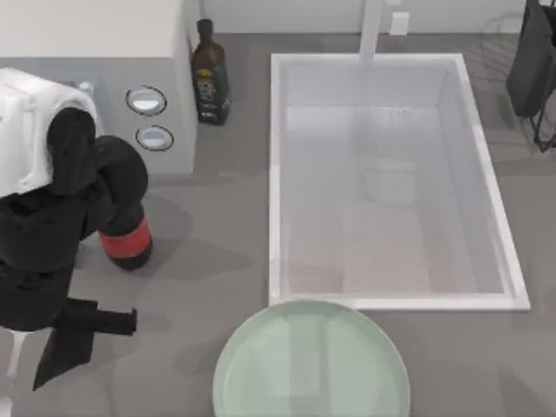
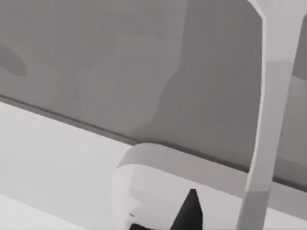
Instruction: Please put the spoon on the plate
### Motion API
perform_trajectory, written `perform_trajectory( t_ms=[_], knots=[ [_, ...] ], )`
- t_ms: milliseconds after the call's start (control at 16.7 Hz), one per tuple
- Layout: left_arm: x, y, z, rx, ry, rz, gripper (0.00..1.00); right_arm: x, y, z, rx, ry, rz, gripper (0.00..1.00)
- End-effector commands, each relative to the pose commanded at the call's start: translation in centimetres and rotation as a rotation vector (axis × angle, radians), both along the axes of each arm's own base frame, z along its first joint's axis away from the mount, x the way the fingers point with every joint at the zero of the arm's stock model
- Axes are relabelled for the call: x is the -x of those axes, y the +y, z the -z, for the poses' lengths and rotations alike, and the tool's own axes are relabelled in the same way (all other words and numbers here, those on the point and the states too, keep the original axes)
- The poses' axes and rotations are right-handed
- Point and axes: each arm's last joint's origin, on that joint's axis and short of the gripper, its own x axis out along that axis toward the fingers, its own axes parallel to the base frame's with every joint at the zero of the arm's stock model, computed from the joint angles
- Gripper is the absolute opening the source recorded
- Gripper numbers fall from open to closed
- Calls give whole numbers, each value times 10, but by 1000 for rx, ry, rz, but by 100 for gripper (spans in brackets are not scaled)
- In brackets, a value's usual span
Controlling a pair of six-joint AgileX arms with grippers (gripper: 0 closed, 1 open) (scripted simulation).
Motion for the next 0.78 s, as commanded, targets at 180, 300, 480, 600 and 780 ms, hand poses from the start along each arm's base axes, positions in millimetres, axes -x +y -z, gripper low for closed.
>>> perform_trajectory(
  t_ms=[180, 300, 480, 600, 780],
  knots=[
    [11, -31, 4, -121, -116, -196, 0, 0, 0, 0, 0, 0, 0, 100],
    [15, -54, 7, -170, -224, -355, 0, 0, 0, 0, 0, 0, 0, 100],
    [19, -90, 10, -188, -387, -623, 0, 0, 0, 0, 0, 0, 0, 100],
    [22, -115, 11, -166, -475, -809, 0, 0, 0, 0, 0, 0, 0, 100],
    [23, -150, 12, -102, -551, -1068, 0, 0, 0, 0, 0, 0, 0, 100]
  ],
)
